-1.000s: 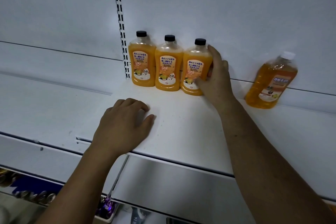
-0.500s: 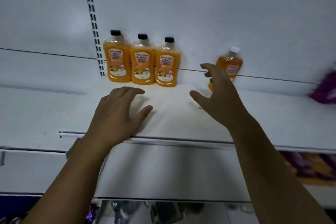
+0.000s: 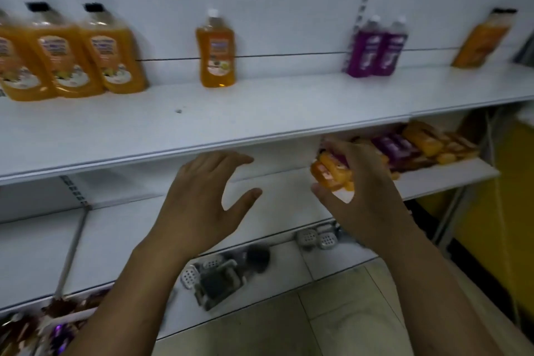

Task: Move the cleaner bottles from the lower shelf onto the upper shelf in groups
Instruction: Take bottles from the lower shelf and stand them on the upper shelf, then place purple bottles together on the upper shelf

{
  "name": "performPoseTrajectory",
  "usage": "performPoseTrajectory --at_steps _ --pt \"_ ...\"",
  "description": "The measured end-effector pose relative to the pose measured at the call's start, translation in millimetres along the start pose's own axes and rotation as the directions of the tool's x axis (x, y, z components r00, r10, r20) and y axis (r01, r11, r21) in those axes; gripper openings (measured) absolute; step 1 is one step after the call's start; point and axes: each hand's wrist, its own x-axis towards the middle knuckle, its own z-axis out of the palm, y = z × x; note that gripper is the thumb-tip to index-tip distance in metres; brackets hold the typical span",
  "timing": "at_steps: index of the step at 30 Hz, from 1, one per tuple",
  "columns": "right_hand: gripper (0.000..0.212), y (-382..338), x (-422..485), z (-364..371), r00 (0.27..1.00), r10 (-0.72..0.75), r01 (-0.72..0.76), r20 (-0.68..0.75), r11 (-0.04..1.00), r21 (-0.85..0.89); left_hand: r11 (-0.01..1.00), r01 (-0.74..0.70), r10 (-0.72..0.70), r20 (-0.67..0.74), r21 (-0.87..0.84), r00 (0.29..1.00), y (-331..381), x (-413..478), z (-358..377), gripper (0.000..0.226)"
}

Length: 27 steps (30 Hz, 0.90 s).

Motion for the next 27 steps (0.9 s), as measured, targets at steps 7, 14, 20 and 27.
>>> performPoseTrajectory --at_steps 7,14,20,27 --pt "0.068 102.6 -68.6 -75.7 0.994 0.112 -0.112 0.004 0.992 -0.051 0.998 0.032 -0.026 0.119 -0.048 0.992 107.7 10.5 88.2 0.053" --pt "0.068 196.6 -89.4 -112.9 0.972 0.236 -0.235 0.002 0.97 -0.055 0.999 -0.032 0.039 0.211 -0.036 0.977 171.5 45.3 166.8 0.052" --pt "0.066 278.9 -62.4 -119.0 0.947 0.321 -0.32 0.008 0.947 -0.041 0.997 -0.061 0.071 0.267 -0.048 0.961 184.8 109.6 245.4 0.052" --pt "0.064 373.0 3.2 -101.8 0.909 0.411 -0.414 0.069 0.91 0.02 0.997 0.041 -0.014 0.37 -0.066 0.929 170.3 197.7 336.3 0.055"
